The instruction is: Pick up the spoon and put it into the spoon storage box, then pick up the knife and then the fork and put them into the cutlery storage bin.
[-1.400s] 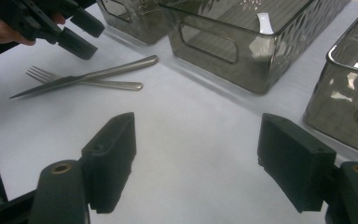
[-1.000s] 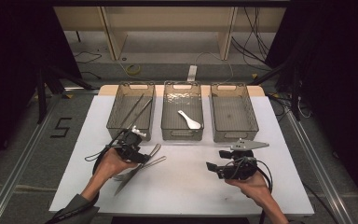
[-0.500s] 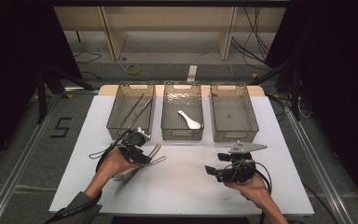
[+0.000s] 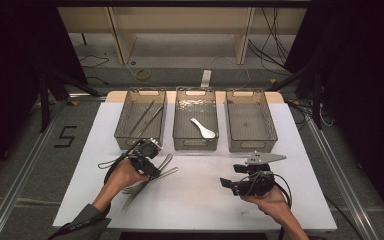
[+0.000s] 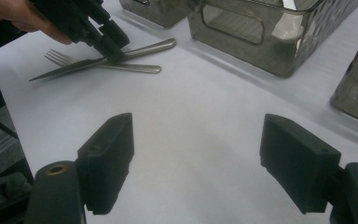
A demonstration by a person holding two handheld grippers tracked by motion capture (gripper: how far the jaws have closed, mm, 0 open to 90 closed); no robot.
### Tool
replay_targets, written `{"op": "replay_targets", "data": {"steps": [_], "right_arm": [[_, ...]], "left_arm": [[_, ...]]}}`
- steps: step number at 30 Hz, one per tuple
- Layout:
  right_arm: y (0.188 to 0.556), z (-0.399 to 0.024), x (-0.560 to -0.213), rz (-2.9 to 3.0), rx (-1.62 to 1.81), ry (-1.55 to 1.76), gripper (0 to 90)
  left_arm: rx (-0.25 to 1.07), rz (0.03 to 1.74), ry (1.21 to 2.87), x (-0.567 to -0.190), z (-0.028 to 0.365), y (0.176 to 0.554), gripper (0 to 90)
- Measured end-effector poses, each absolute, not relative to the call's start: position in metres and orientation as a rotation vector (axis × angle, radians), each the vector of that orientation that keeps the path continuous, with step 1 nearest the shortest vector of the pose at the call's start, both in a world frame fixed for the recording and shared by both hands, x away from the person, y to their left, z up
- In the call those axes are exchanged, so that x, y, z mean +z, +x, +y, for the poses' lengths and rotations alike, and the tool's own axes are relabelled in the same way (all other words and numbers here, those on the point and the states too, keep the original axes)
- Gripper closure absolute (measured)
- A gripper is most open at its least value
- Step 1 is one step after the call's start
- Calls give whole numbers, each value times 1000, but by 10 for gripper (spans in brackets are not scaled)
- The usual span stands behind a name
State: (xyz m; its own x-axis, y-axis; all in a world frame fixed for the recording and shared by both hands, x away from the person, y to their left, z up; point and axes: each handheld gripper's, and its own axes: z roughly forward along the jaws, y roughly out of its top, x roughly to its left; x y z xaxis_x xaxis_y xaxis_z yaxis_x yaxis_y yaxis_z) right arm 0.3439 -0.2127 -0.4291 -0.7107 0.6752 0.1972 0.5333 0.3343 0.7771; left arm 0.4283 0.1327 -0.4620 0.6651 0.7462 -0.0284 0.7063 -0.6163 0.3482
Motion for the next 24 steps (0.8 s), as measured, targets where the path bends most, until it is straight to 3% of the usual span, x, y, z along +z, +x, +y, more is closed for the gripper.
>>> {"op": "replay_targets", "data": {"steps": [8, 24], "right_arm": [[343, -212, -429, 2445, 1305, 1102, 271], [345, -212, -429, 2451, 1312, 1105, 279]], "left_arm": [[138, 1152, 2565, -464, 132, 430, 687], [165, 1139, 2593, -464, 130, 430, 745]]}}
